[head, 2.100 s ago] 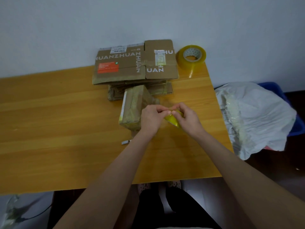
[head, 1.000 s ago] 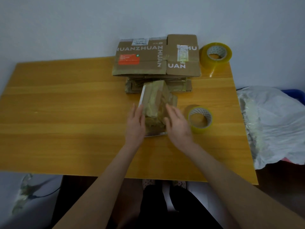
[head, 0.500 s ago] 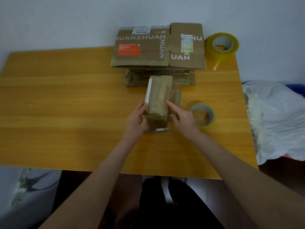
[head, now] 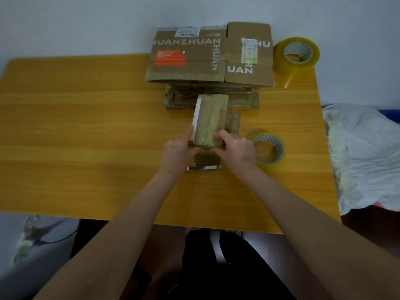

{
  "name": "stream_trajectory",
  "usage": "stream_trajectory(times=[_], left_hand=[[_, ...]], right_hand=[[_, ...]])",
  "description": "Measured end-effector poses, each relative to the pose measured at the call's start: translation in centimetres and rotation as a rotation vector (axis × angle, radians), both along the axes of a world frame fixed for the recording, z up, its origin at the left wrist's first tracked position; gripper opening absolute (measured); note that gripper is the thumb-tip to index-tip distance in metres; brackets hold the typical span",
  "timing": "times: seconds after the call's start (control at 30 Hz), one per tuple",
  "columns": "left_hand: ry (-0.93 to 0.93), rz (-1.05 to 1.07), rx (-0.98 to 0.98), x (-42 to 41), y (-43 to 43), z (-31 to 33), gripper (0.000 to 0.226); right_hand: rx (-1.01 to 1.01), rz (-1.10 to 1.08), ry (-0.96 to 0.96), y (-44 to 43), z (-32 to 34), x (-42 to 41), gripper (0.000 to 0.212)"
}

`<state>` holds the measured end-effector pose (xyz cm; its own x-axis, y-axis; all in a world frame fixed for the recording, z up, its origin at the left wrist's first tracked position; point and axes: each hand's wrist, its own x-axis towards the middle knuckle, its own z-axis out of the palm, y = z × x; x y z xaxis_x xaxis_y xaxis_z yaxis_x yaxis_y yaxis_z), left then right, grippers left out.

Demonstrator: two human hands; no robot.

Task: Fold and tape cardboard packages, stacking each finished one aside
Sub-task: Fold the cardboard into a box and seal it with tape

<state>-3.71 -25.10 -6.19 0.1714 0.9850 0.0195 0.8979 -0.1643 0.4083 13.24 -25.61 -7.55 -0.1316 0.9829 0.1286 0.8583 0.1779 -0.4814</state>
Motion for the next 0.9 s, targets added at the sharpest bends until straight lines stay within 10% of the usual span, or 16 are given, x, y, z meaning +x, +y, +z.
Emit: stream_trajectory(times=[0.27,0.5,0.8,0.9], left_hand=[[0.135,0.021,-0.153,-0.1,0.0,-0.3,0.068],[-0.282,0.215,-0.228,2.2,-0.7,-0.9,0.061],[-0.29,0.311,-0.23,2.6,0.7,-0.4,0.022],[-0.376,0.346,-0.41,3.1,1.8,0.1,0.047]], right_hand=[[-0.058,0.016,0.033,-0.4,0.5,0.2,0.024],[-0.39,-0.229,0.18,0.2,1.1,-1.0,0.065],[-0.517,-0.276,0.267,1.5,2.1,-1.6,0.046],[-0.585,-0.332,0.416,2.7,2.4,-2.2,0.062]])
